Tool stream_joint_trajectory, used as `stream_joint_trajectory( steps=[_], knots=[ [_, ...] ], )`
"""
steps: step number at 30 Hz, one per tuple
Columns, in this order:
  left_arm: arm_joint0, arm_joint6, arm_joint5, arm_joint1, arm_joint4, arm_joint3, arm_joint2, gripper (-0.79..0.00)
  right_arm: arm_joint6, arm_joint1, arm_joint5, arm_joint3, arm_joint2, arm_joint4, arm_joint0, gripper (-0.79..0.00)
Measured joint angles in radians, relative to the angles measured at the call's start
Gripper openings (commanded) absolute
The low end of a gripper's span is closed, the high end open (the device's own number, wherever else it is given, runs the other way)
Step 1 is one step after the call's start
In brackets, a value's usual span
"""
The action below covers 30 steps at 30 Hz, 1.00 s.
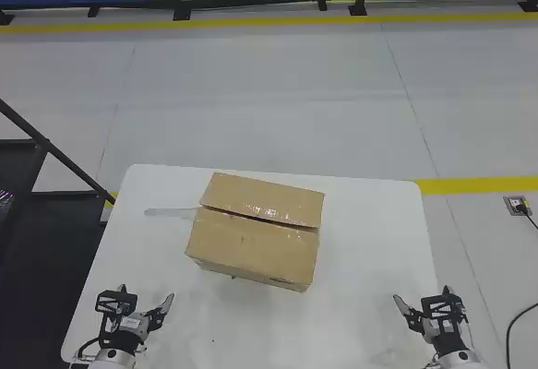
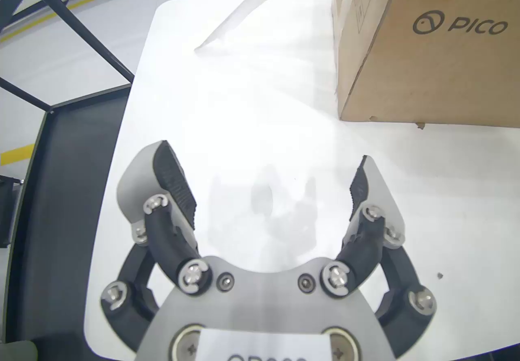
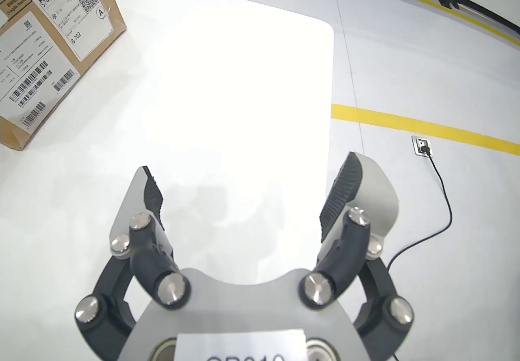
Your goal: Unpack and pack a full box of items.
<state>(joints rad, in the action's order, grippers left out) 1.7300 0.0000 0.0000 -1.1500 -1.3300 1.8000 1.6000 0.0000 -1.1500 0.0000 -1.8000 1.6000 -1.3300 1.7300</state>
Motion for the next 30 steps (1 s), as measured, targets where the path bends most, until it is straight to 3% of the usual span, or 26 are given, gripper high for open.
stream_joint_trajectory(
  steps=[17,24,30],
  knots=[
    [-0.001,0.004,0.0,-0.001,0.006,0.0,0.001,0.0,0.001,0.0,-0.007,-0.004,-0.004,-0.002,-0.003,0.0],
    [-0.038,0.047,-0.028,-0.008,0.13,-0.048,0.021,0.0,0.074,-0.008,-0.04,-0.05,-0.062,0.027,-0.076,0.0],
    [-0.059,0.103,-0.088,-0.013,0.336,-0.051,0.082,0.0,0.107,-0.022,-0.022,-0.065,-0.111,0.151,-0.161,0.0]
  ],
)
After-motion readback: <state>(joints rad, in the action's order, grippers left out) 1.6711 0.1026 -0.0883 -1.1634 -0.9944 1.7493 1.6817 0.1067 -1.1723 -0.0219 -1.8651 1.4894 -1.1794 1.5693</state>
